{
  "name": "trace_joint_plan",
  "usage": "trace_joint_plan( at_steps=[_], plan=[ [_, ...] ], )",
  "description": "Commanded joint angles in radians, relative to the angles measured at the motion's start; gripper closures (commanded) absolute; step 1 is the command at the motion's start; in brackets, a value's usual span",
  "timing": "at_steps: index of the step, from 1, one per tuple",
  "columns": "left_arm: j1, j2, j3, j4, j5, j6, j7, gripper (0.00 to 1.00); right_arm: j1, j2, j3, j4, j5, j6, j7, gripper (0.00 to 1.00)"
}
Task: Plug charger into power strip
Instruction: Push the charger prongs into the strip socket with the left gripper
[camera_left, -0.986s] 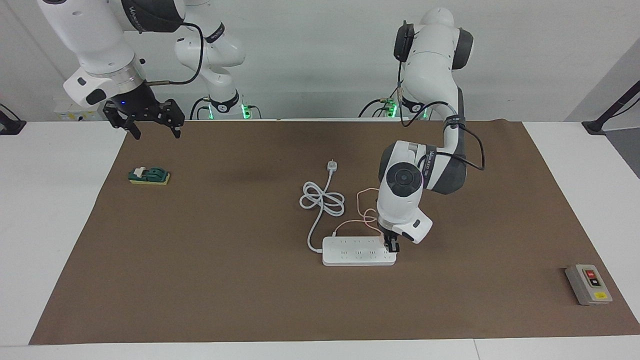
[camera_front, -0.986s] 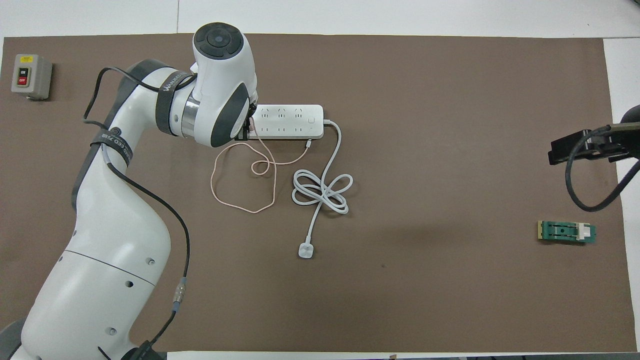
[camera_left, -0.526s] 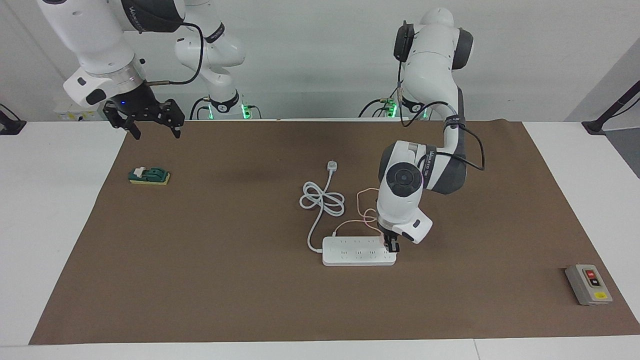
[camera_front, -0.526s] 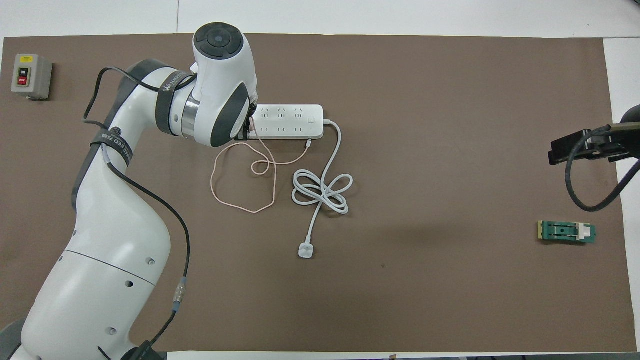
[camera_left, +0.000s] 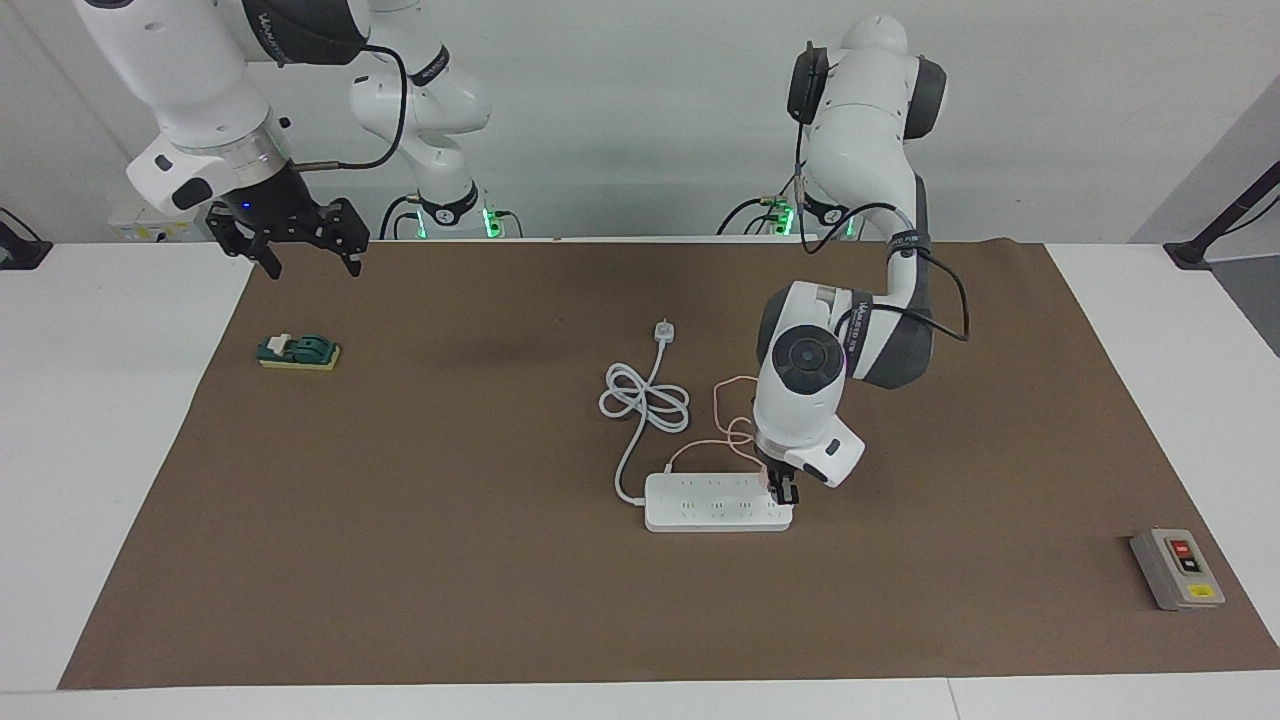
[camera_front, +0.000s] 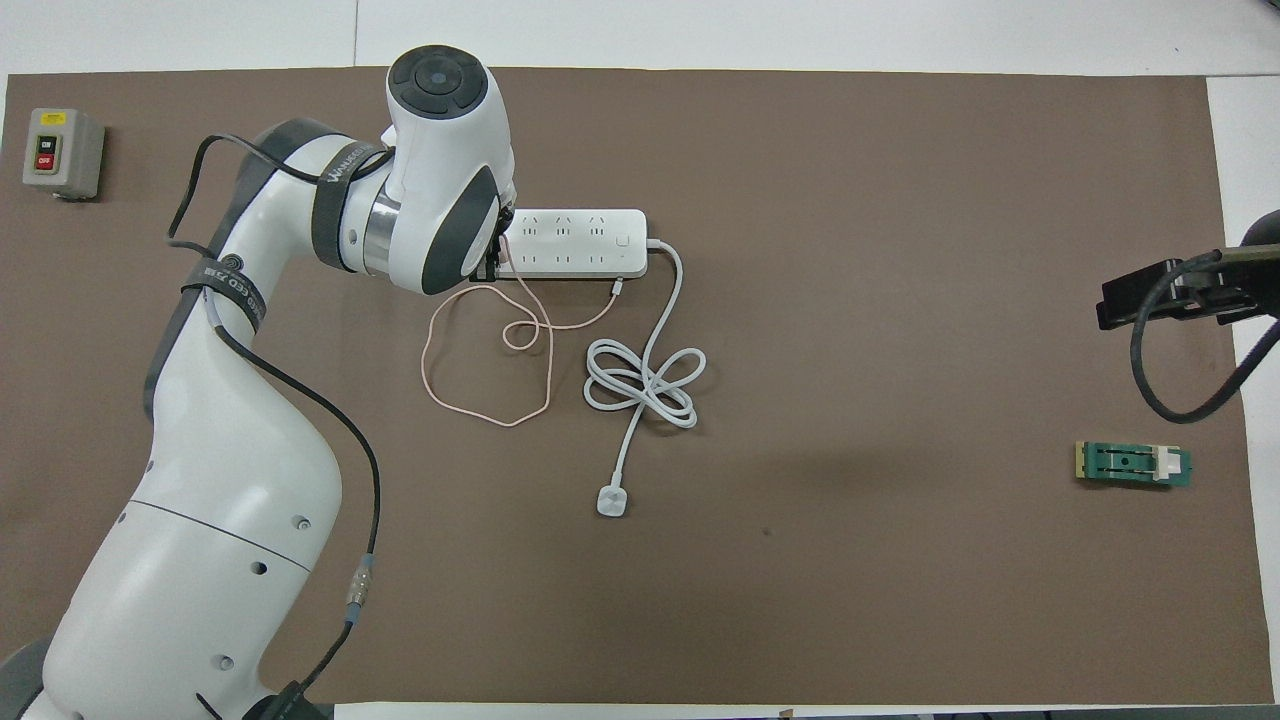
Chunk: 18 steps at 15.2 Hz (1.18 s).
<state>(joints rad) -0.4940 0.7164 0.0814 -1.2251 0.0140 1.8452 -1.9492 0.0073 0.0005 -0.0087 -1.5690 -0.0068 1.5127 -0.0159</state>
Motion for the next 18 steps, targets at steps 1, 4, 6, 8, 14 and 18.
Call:
trace_joint_plan(
  at_steps=[1, 4, 6, 8, 14, 18],
  plan=[
    [-0.011, 0.032, 0.009, 0.016, 0.011, -0.001, -0.014, 1.0, -0.003, -0.022, 0.006, -0.029, -0.025, 0.02, 0.008, 0.0],
    [-0.011, 0.034, 0.009, 0.015, 0.011, 0.002, -0.014, 1.0, -0.003, -0.022, 0.006, -0.029, -0.024, 0.02, 0.008, 0.0],
    [-0.011, 0.034, 0.009, 0.01, 0.011, 0.003, -0.014, 1.0, -0.003, -0.022, 0.006, -0.029, -0.024, 0.021, 0.008, 0.0],
    [-0.011, 0.035, 0.009, 0.01, 0.011, 0.003, -0.014, 1.0, -0.003, -0.022, 0.006, -0.029, -0.025, 0.02, 0.008, 0.0],
    [-0.003, 0.044, 0.009, 0.003, 0.011, 0.025, -0.007, 1.0, -0.003, -0.022, 0.006, -0.029, -0.024, 0.018, 0.008, 0.0],
    [-0.001, 0.067, 0.009, 0.003, 0.011, 0.045, -0.002, 1.0, -0.003, -0.022, 0.006, -0.029, -0.025, 0.017, 0.008, 0.0]
  ],
)
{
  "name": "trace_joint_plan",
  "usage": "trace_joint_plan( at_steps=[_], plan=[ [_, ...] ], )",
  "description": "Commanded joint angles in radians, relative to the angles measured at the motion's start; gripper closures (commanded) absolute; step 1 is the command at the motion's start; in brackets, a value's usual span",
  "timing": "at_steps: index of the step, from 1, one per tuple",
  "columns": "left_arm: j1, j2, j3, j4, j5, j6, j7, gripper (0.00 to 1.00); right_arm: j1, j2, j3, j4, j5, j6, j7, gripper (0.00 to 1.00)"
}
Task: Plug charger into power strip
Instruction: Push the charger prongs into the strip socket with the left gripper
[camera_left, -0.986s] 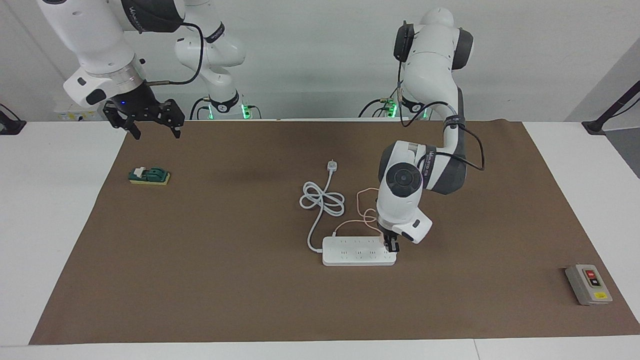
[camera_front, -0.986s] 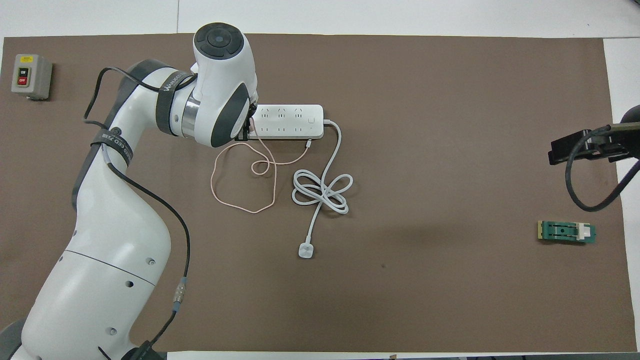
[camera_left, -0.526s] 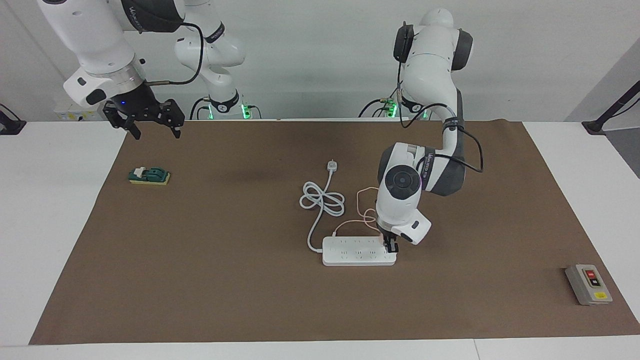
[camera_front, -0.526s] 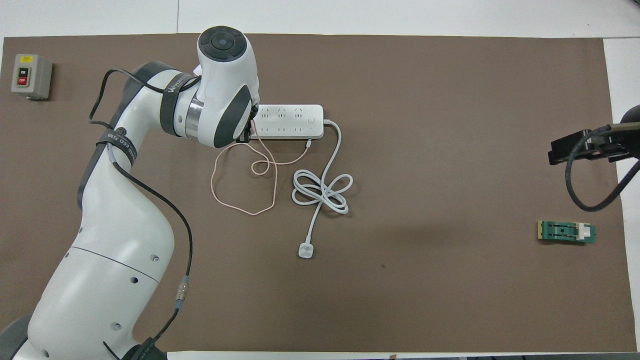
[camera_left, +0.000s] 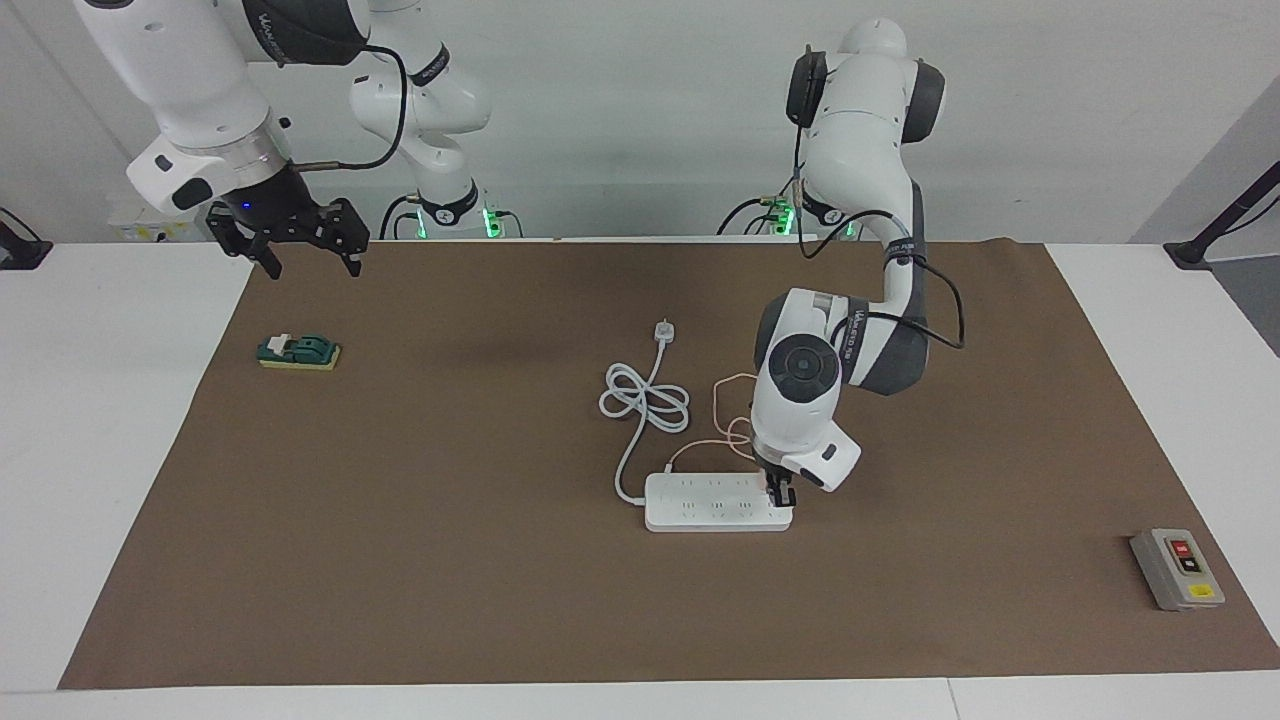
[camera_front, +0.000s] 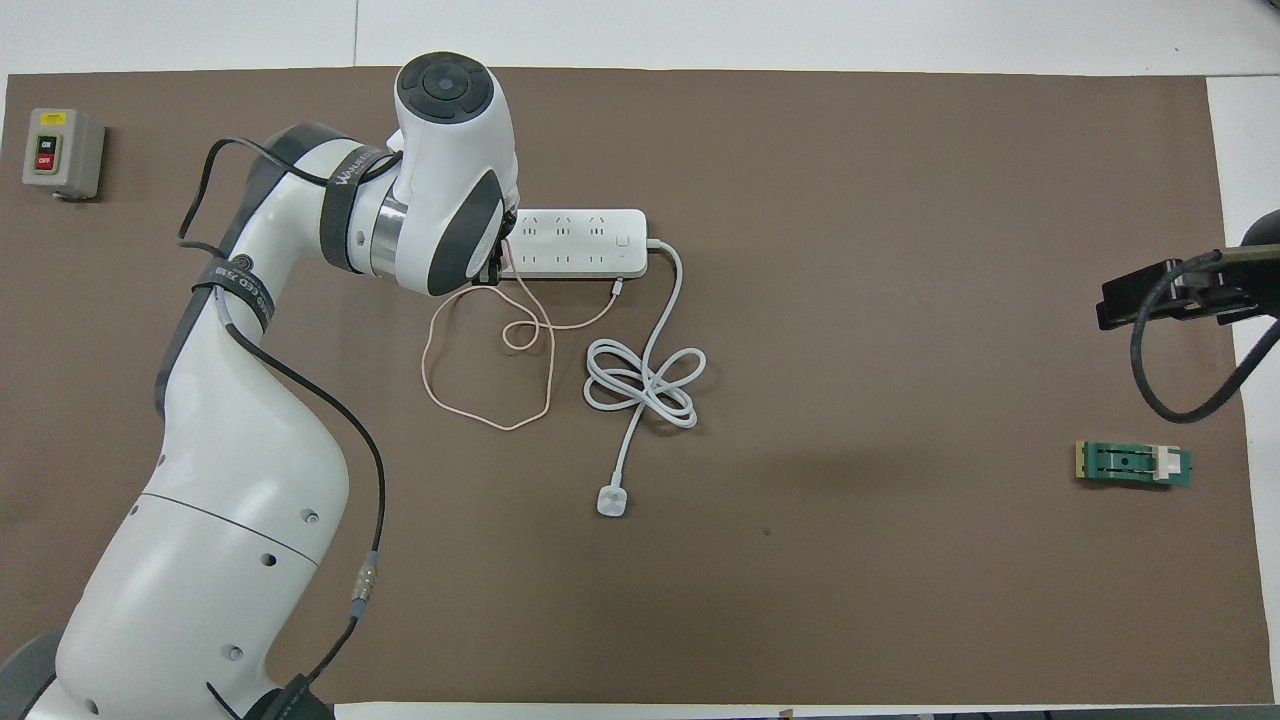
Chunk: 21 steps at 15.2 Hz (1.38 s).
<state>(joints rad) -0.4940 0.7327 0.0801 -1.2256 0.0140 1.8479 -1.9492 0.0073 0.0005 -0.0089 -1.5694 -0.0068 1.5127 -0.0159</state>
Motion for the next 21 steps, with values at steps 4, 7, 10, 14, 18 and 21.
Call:
trace_joint_plan(
  at_steps=[4, 7, 10, 14, 18, 21],
  plan=[
    [-0.006, 0.067, 0.01, 0.003, 0.011, 0.065, -0.002, 1.0, -0.003, -0.022, 0.006, -0.029, -0.024, 0.017, 0.008, 0.0],
    [-0.006, 0.071, 0.01, 0.003, 0.011, 0.071, -0.002, 1.0, -0.003, -0.022, 0.006, -0.029, -0.024, 0.017, 0.008, 0.0],
    [-0.003, 0.074, 0.01, -0.003, 0.011, 0.089, -0.001, 1.0, -0.003, -0.022, 0.006, -0.029, -0.024, 0.017, 0.008, 0.0],
    [-0.002, 0.076, 0.009, -0.005, 0.011, 0.132, 0.001, 1.0, -0.003, -0.022, 0.006, -0.029, -0.024, 0.017, 0.008, 0.0],
    [0.0, 0.077, 0.01, -0.015, 0.012, 0.157, 0.003, 1.0, -0.003, -0.022, 0.006, -0.029, -0.024, 0.017, 0.008, 0.0],
    [0.002, 0.059, 0.01, -0.012, 0.011, 0.145, 0.007, 1.0, -0.003, -0.022, 0.006, -0.029, -0.024, 0.017, 0.008, 0.0]
  ],
)
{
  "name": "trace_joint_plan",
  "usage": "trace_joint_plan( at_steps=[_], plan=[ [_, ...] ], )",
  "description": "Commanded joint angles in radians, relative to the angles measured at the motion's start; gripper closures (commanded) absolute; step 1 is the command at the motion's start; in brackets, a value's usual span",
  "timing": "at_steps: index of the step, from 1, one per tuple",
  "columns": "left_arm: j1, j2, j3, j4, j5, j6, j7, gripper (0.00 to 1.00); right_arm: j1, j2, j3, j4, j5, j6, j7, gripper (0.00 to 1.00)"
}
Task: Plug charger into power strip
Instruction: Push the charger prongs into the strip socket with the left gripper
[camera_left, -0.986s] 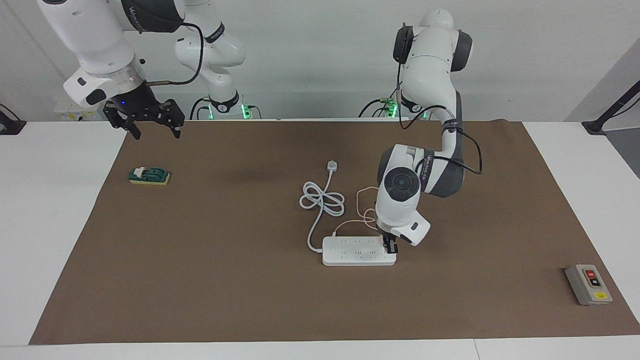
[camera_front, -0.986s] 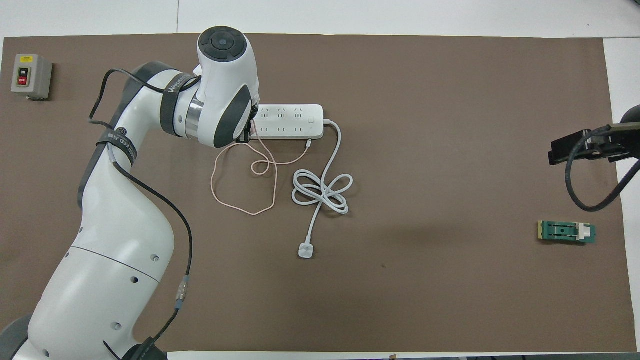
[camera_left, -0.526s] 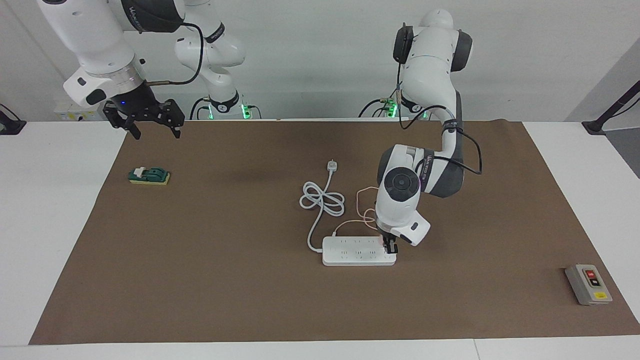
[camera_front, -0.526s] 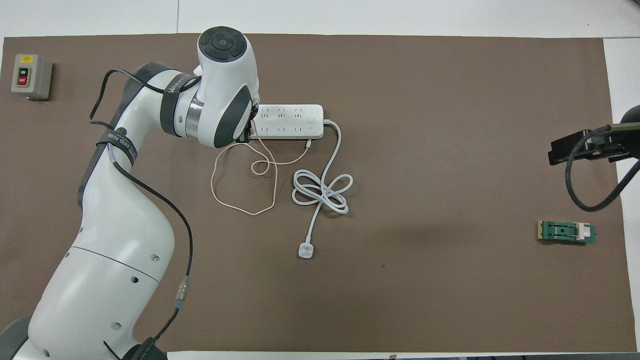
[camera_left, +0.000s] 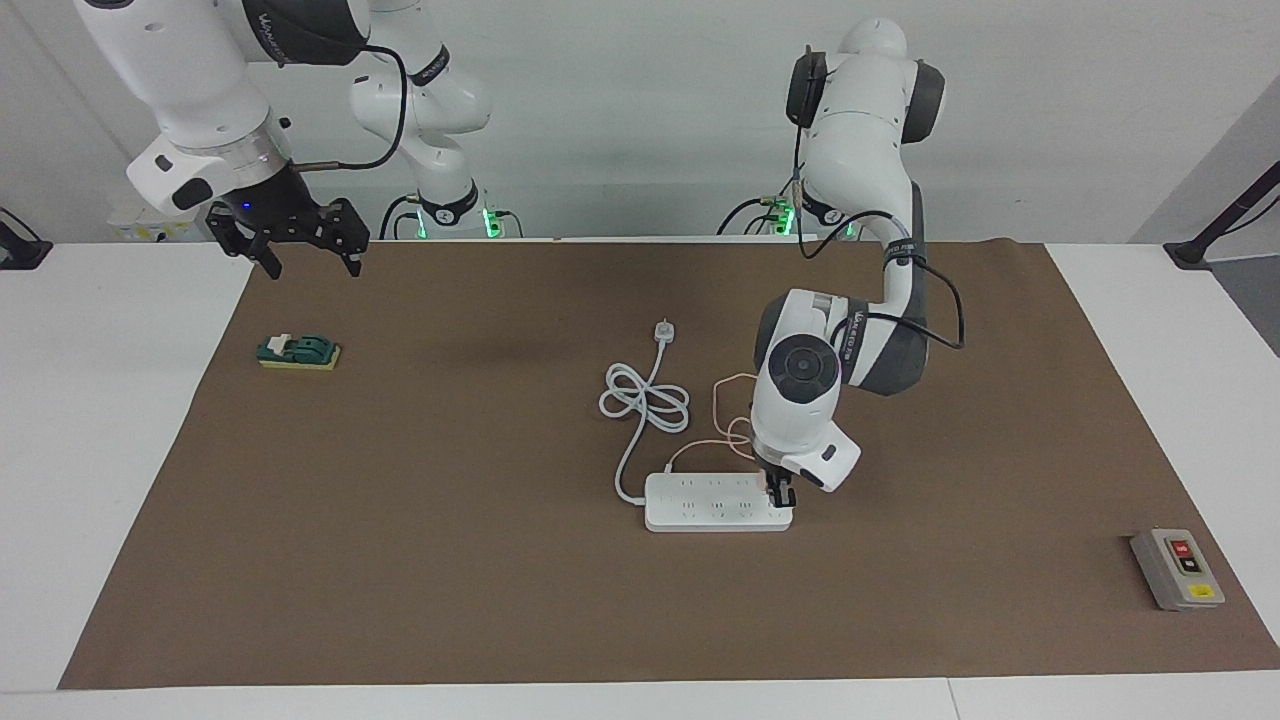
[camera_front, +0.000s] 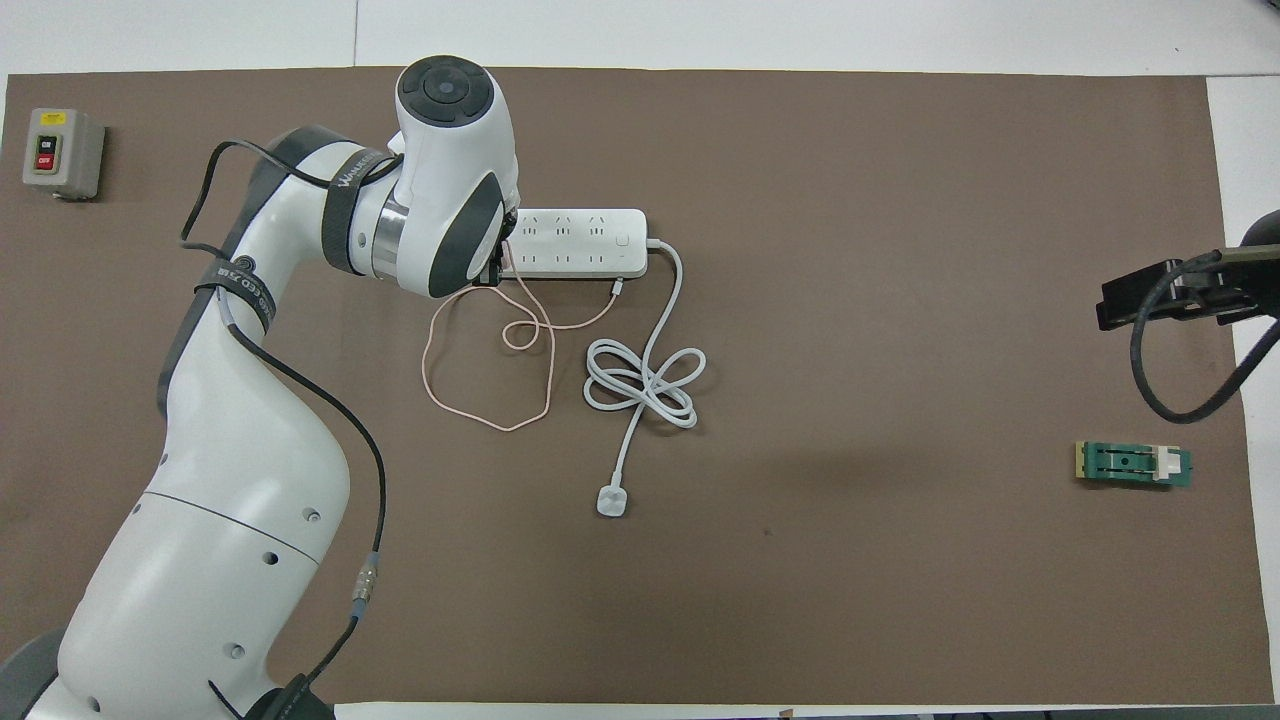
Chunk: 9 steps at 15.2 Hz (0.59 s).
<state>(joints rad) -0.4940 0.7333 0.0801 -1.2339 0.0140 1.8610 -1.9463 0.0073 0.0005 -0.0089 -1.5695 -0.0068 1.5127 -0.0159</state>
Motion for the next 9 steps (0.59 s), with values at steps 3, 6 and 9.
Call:
trace_joint_plan(
  at_steps=[3, 6, 9],
  plan=[
    [0.002, 0.015, 0.012, -0.003, 0.007, 0.121, 0.003, 0.0, -0.003, -0.022, 0.006, -0.029, -0.024, 0.017, 0.008, 0.0],
    [0.012, -0.049, 0.015, -0.001, 0.006, 0.04, 0.007, 0.0, -0.003, -0.022, 0.006, -0.029, -0.024, 0.017, 0.008, 0.0],
    [0.015, -0.116, 0.015, 0.008, 0.006, -0.031, 0.055, 0.0, -0.003, -0.022, 0.006, -0.029, -0.024, 0.017, 0.008, 0.0]
  ],
)
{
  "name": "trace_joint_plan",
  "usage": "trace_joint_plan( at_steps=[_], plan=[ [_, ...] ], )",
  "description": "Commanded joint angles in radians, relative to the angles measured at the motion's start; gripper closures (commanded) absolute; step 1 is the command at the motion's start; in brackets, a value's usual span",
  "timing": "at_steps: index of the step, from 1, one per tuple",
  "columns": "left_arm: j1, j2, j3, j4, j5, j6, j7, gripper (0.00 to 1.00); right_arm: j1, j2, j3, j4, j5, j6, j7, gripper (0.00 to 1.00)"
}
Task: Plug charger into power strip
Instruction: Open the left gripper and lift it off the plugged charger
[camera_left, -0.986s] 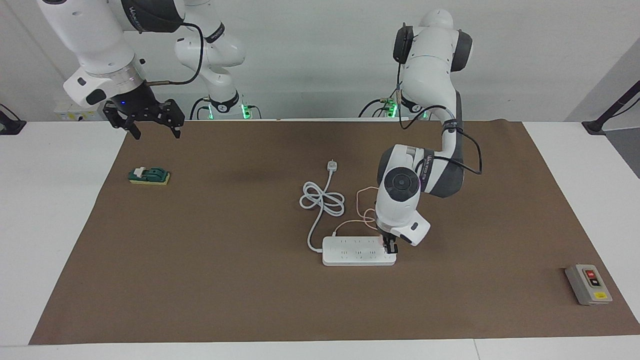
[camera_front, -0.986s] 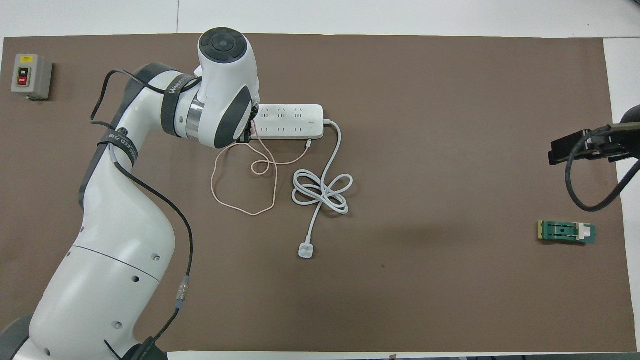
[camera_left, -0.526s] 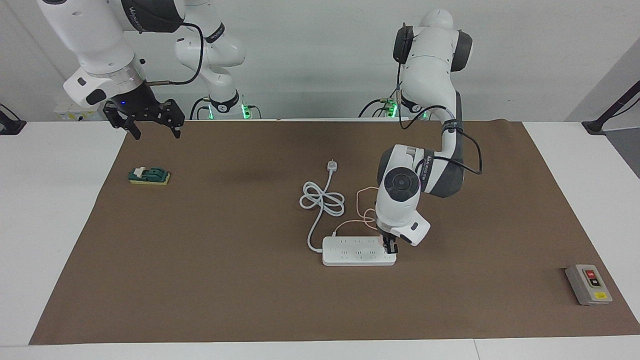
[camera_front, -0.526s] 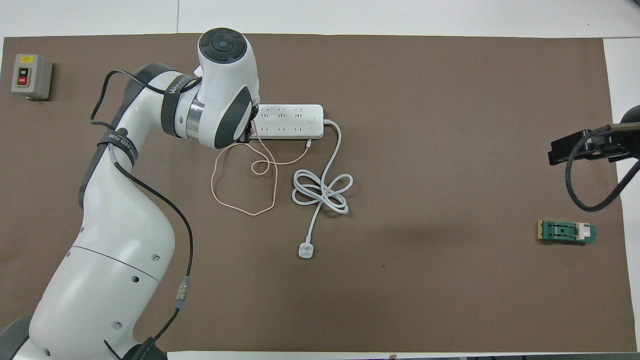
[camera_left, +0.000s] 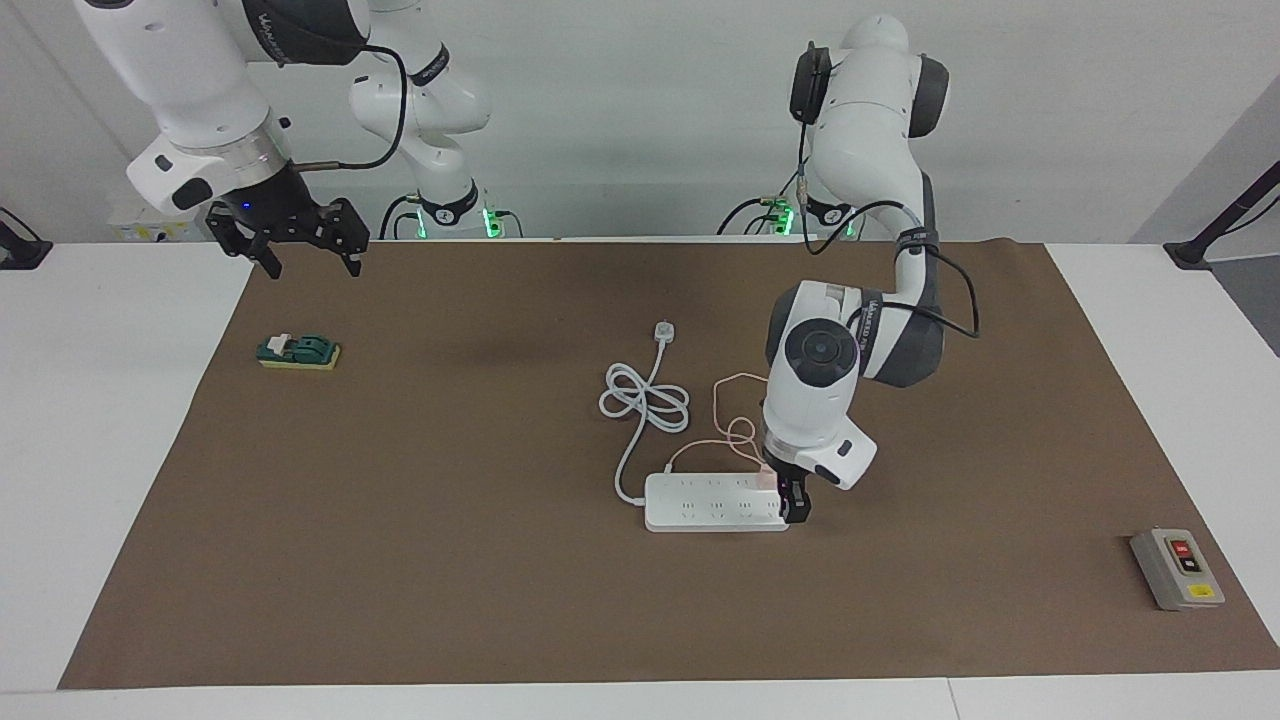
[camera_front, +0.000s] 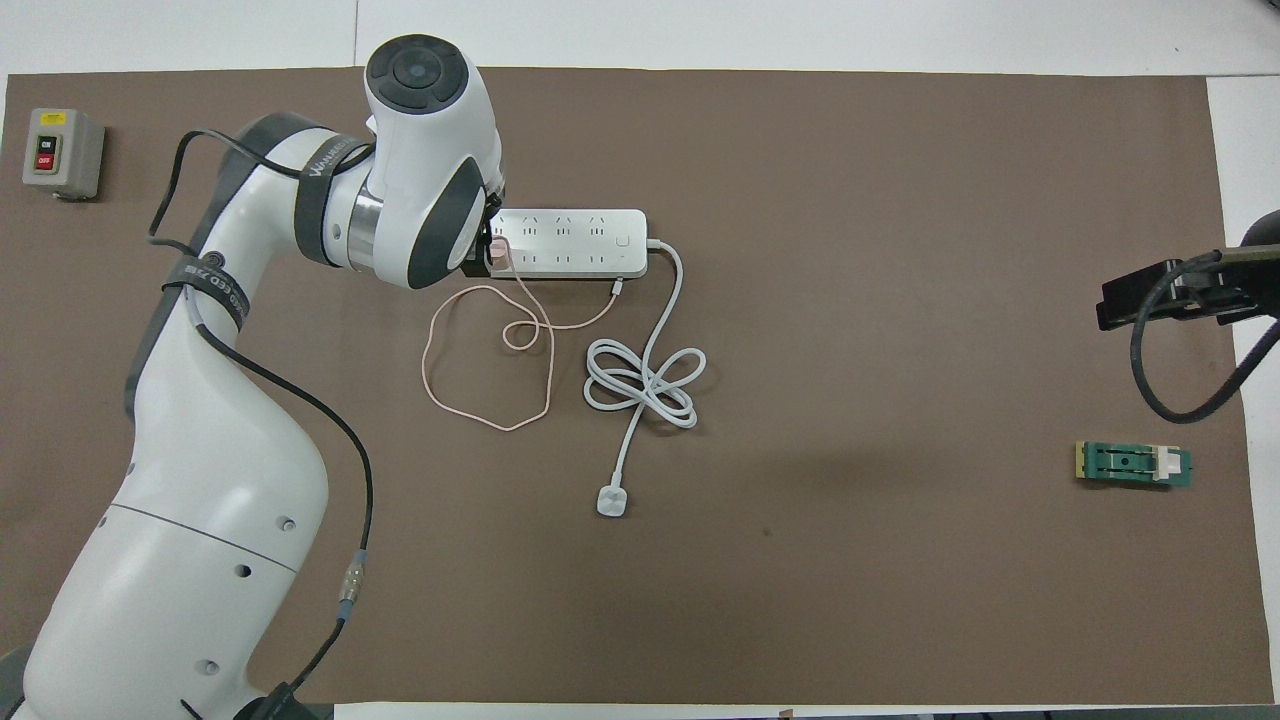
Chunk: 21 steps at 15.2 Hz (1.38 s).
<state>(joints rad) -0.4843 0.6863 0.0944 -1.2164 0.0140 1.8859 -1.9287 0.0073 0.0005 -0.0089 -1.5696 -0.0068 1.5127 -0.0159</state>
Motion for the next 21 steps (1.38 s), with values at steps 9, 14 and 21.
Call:
trace_joint_plan(
  at_steps=[9, 14, 21],
  plan=[
    [0.133, -0.263, 0.005, -0.006, 0.004, -0.205, 0.618, 0.0, -0.003, -0.022, 0.006, -0.029, -0.024, 0.017, 0.008, 0.0],
    [0.269, -0.336, 0.013, -0.009, 0.007, -0.263, 1.144, 0.0, -0.003, -0.022, 0.006, -0.029, -0.024, 0.015, 0.008, 0.0],
    [0.401, -0.468, 0.008, -0.026, 0.004, -0.414, 1.738, 0.0, -0.001, -0.022, 0.006, -0.029, -0.024, 0.017, 0.008, 0.0]
  ],
)
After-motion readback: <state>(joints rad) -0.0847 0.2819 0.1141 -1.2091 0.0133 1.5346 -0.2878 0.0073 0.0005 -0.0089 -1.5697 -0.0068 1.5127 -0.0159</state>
